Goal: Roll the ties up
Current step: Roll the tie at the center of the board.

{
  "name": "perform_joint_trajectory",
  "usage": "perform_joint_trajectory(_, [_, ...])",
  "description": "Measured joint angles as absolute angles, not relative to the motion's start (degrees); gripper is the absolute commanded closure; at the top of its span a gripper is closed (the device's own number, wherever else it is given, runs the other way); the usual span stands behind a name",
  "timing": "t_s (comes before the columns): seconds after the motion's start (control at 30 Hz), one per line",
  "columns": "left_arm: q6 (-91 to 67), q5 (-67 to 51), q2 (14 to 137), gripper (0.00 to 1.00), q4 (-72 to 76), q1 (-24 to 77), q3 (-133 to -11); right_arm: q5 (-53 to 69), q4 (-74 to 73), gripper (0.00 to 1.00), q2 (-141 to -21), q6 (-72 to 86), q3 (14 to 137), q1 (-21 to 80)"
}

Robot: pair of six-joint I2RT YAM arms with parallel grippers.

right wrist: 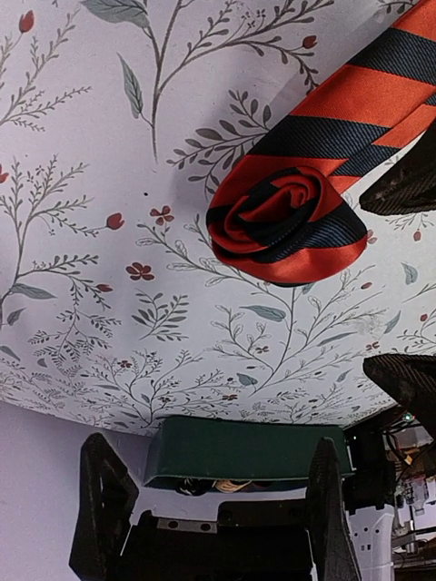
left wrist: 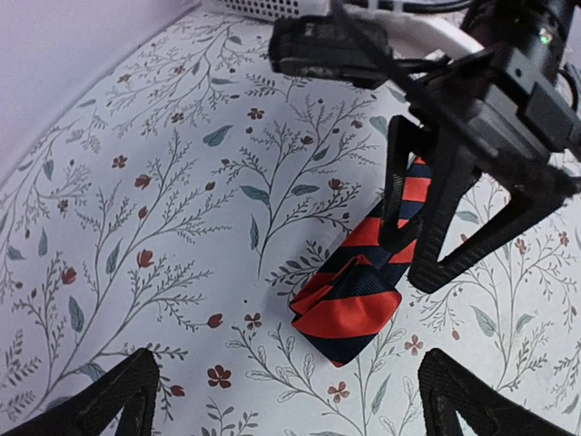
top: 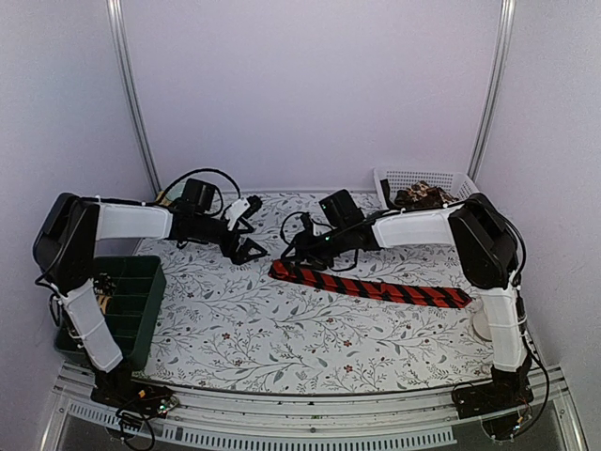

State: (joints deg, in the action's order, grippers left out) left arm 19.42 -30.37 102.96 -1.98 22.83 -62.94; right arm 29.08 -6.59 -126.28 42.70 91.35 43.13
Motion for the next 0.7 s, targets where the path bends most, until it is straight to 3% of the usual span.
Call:
perform_joint_trajectory(0.33, [52.14,-41.82,113.51,0.02,-27.55,22.15,-86.02,29.04,-5.39,0.51,-127.94,44.45,91.55,43.27])
perform_joint_trajectory(0.7, [64.34,-41.01,121.80,0.04,-38.89,24.73,-89.56,29.04,-4.71,0.53,-129.08,46.35,91.55,43.62])
